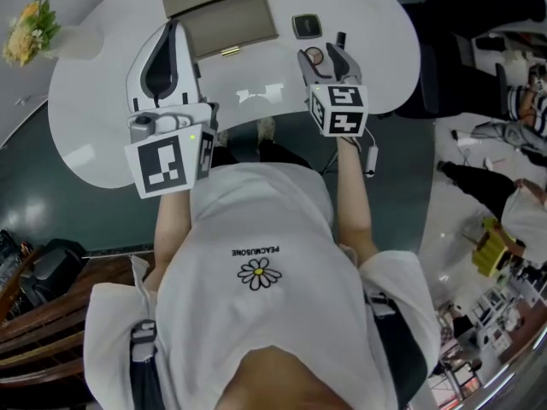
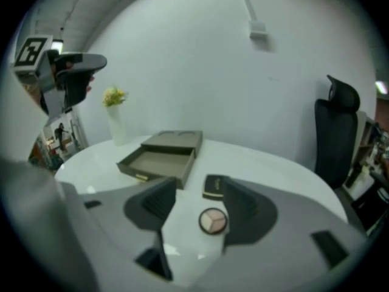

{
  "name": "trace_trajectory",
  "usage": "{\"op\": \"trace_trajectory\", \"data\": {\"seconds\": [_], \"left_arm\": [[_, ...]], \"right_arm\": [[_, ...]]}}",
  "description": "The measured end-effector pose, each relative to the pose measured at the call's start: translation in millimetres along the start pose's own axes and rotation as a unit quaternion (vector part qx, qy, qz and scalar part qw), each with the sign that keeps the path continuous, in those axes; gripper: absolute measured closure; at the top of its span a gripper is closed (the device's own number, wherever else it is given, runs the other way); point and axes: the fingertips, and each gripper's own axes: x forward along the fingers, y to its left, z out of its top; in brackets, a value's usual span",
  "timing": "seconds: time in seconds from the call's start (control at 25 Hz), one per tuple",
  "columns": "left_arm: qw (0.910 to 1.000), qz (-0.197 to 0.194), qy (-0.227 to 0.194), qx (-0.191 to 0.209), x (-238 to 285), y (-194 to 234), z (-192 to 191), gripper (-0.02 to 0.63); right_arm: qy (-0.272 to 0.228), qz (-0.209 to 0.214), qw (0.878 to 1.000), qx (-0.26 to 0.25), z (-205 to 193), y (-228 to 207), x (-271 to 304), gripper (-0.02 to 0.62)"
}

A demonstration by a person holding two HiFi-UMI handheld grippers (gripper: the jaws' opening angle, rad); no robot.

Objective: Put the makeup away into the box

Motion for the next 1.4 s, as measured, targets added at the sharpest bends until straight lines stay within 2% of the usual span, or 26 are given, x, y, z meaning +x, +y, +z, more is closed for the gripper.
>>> {"op": "trace_trajectory", "data": {"seconds": [0.24, 0.48, 0.88, 1.4], "left_arm": [[0.9998, 0.009, 0.018, -0.007, 5, 8, -9, 0.586], [0.9996, 0.01, 0.024, -0.003, 8, 13, -14, 0.586], [0.9995, 0.008, 0.031, -0.003, 11, 17, -19, 0.586], [0.9994, 0.013, 0.032, -0.005, 7, 27, -20, 0.586]], "right_arm": [[0.067, -0.015, 0.998, -0.016, -49, -12, 27, 0.351], [0.105, -0.027, 0.994, -0.01, -77, -23, 40, 0.351], [0.126, -0.029, 0.992, -0.012, -88, -26, 48, 0.353], [0.127, -0.039, 0.991, -0.013, -87, -25, 48, 0.365]]}}
